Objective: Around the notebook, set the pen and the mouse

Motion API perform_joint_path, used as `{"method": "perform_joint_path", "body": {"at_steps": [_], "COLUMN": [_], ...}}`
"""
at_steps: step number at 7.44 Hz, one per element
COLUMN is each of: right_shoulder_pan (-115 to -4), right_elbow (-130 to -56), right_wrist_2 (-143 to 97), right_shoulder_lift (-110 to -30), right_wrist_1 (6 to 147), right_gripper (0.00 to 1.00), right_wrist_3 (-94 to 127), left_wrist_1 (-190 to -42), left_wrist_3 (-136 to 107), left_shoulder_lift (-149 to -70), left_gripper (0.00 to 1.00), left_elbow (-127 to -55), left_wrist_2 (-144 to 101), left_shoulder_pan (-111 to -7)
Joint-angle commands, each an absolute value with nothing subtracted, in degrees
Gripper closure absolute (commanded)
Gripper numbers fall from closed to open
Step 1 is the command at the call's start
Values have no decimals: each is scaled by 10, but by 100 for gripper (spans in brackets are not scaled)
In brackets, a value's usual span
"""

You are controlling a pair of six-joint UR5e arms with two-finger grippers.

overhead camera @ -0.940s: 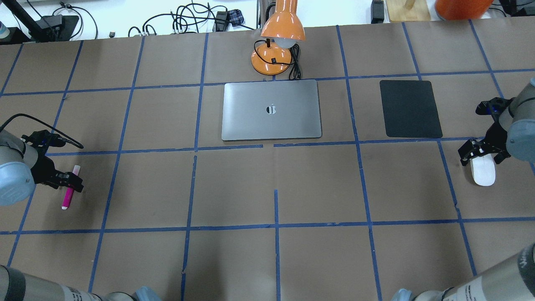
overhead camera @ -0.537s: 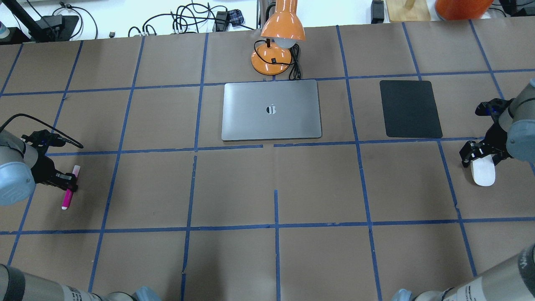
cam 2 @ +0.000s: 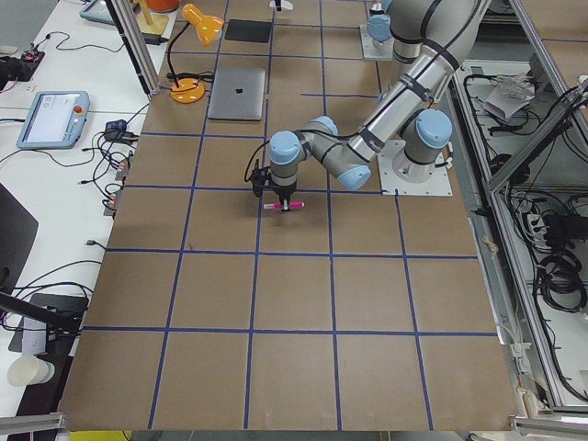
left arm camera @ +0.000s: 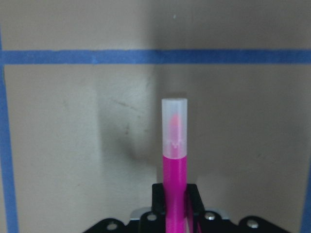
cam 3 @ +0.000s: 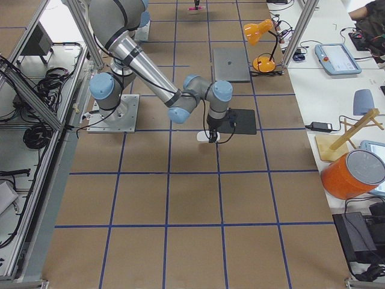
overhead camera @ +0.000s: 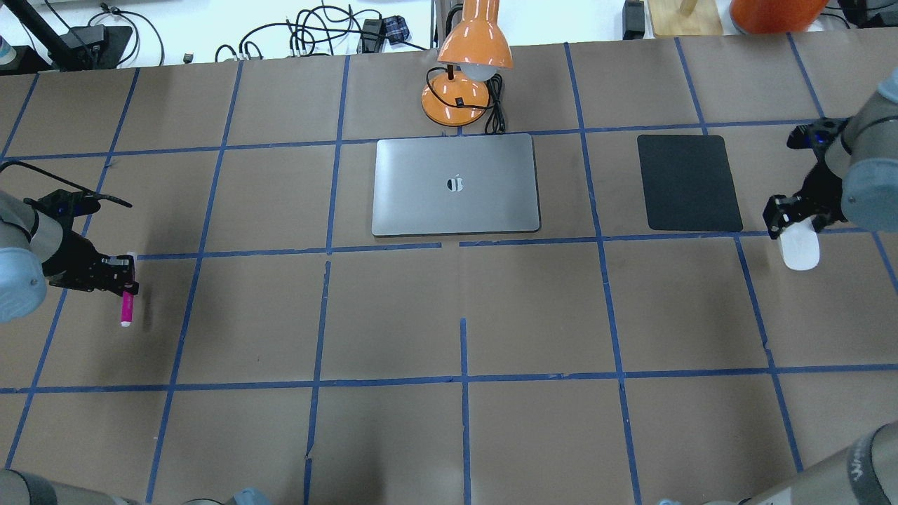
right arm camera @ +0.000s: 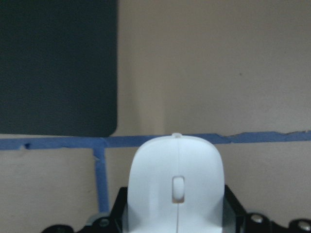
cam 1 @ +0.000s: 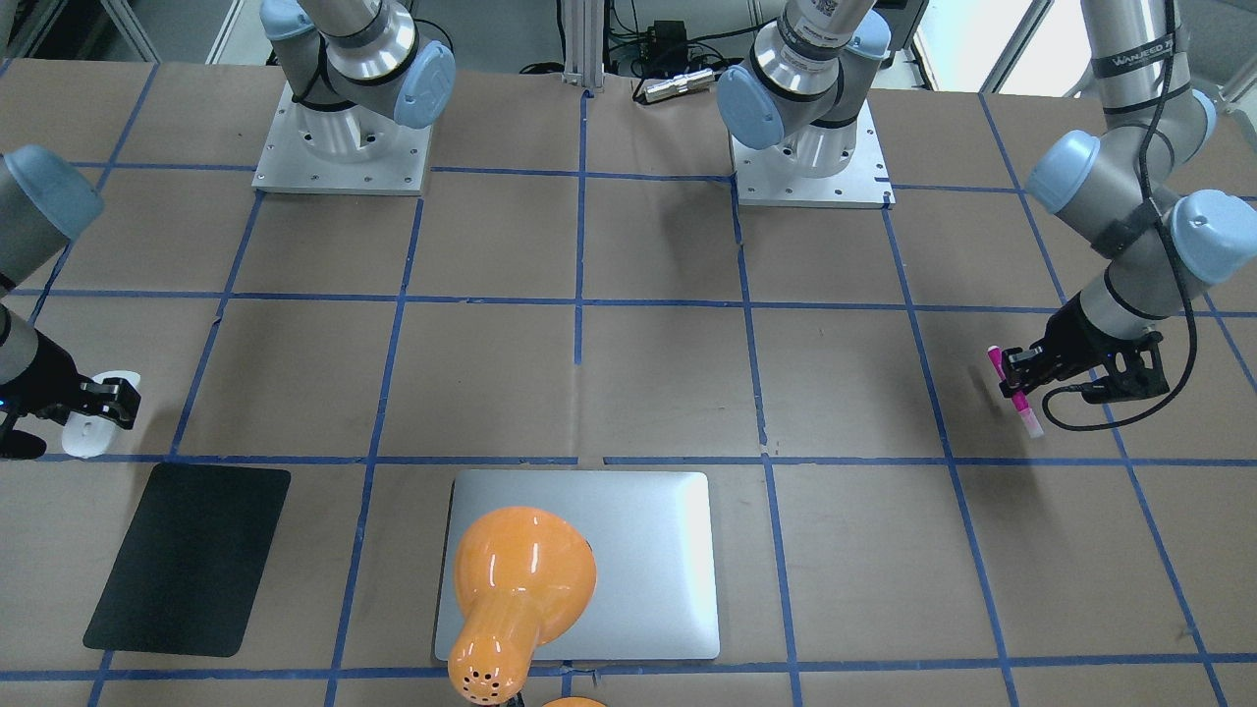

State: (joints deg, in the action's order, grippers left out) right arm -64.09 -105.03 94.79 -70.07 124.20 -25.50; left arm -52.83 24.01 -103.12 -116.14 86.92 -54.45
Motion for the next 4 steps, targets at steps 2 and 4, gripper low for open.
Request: {"method": "perform_joint_path", "body": {"at_steps": [2,4], "right_shoulder_pan": [-765,-765], "right_elbow": [-898,-875], "right_wrist_2": [924,924], "right_shoulder_lift": [-591,-564], "right_wrist_1": [1172,1173], "right_gripper": [96,86], "right_wrist_3": [-129,-128], "left_wrist_1": [-608,-628], "left_wrist_3": [-188,-481], "left_shoulder_lift": [-1006,-1028], "left_gripper": [100,100], "left_elbow": [-1100,-1067], "left_wrist_2": [864,863], "left_shoulder_pan": [-763,-898]}}
